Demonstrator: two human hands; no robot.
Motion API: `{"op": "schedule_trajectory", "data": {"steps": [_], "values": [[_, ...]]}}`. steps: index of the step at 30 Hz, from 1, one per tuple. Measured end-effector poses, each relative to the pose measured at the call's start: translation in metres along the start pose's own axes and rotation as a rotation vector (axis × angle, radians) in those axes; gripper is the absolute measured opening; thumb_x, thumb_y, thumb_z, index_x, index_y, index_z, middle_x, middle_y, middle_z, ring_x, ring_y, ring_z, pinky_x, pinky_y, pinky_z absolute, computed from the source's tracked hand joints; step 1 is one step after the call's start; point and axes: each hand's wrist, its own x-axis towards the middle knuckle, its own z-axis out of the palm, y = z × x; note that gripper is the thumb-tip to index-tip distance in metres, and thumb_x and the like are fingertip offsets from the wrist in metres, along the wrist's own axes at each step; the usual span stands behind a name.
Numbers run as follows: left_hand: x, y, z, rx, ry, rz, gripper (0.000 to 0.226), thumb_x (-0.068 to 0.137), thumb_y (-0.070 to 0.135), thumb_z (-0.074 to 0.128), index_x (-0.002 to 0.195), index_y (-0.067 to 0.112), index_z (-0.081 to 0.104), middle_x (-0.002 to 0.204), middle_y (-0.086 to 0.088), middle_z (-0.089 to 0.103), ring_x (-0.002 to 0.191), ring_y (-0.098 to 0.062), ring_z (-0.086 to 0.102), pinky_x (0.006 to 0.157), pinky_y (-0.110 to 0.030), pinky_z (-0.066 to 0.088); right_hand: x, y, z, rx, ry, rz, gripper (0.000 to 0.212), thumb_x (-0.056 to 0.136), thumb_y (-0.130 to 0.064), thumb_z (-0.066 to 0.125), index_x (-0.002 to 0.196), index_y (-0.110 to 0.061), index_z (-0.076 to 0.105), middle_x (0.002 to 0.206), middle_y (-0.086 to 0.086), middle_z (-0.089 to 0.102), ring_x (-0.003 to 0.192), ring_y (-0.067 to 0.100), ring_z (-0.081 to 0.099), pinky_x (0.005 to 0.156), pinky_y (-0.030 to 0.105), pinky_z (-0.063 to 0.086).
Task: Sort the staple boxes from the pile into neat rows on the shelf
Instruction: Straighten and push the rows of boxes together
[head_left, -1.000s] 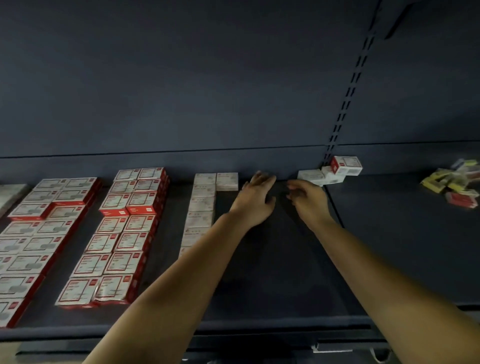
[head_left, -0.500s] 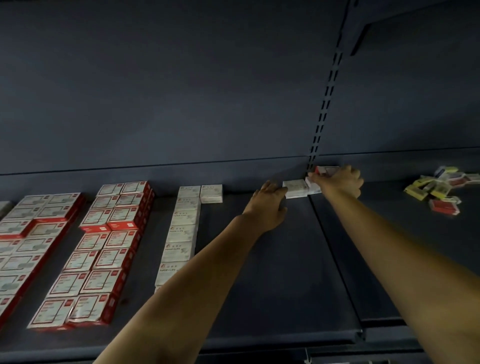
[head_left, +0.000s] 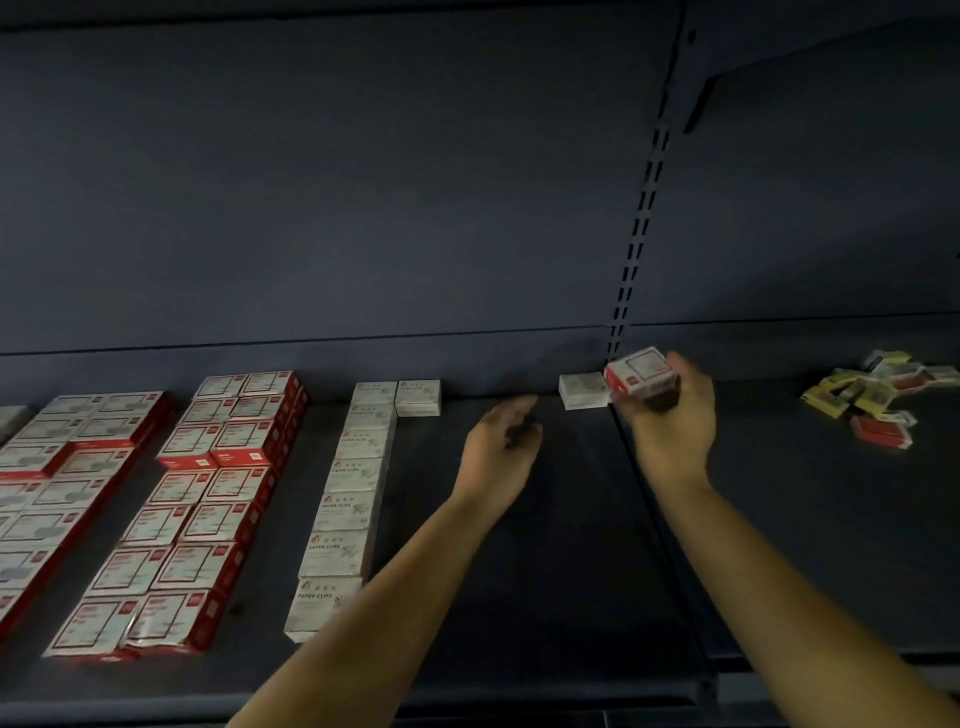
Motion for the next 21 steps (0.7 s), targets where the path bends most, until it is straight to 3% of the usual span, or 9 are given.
{"op": "schedule_trajectory", "data": {"steps": [3, 7, 11, 15, 21], "values": [[-0.024, 0.017, -0.001, -0.436, 0.044, -0.184, 0.022, 0.092, 0.007, 0.054, 0.108, 0.019, 0.062, 0.102, 0.002, 0.068, 0.1, -0.014, 0.063, 0.086, -0.022, 0.049, -0.046, -0.01, -0.005, 0.145, 0.0, -0.048, 0.061, 0.072, -0.004, 0.076, 0.121, -0.028, 0.049, 0.119, -0.007, 0.048, 0.108, 0.006, 0.05, 0.092, 0.016, 0.041], [-0.055, 0.026, -0.012, -0.794, 0.011, -0.317, 0.02, 0.091, 0.017, 0.055, 0.107, 0.012, 0.064, 0.101, -0.01, 0.071, 0.096, -0.023, 0.066, 0.087, -0.036, 0.051, -0.087, -0.023, -0.004, 0.209, 0.002, -0.217, 0.067, 0.069, -0.006, 0.079, 0.127, -0.015, 0.048, 0.118, -0.003, 0.051, 0.108, 0.006, 0.052, 0.091, 0.012, 0.041], [-0.08, 0.024, -0.024, -0.867, -0.056, -0.333, 0.037, 0.083, 0.028, 0.056, 0.112, 0.006, 0.064, 0.105, -0.015, 0.069, 0.097, -0.026, 0.065, 0.087, -0.036, 0.053, -0.116, -0.027, 0.003, 0.216, -0.109, -0.312, 0.067, 0.07, -0.012, 0.076, 0.129, -0.014, 0.045, 0.12, -0.011, 0.049, 0.115, 0.008, 0.051, 0.097, 0.021, 0.044], [-0.092, 0.026, -0.036, -0.905, 0.001, -0.343, 0.038, 0.078, 0.027, 0.059, 0.108, 0.006, 0.066, 0.108, -0.016, 0.068, 0.101, -0.025, 0.064, 0.083, -0.032, 0.054, -0.14, -0.03, 0.01, 0.269, -0.167, -0.286, 0.067, 0.073, -0.014, 0.075, 0.132, -0.021, 0.043, 0.122, -0.001, 0.051, 0.118, 0.009, 0.051, 0.097, 0.029, 0.046], [-0.103, 0.021, -0.047, -0.918, 0.066, -0.348, 0.033, 0.074, 0.025, 0.063, 0.1, 0.006, 0.067, 0.092, -0.01, 0.071, 0.082, -0.016, 0.067, 0.069, -0.025, 0.056, -0.155, -0.031, 0.016, 0.328, -0.228, -0.283, 0.066, 0.074, -0.026, 0.071, 0.132, -0.023, 0.041, 0.126, -0.007, 0.05, 0.123, 0.008, 0.049, 0.101, 0.033, 0.044]]}}
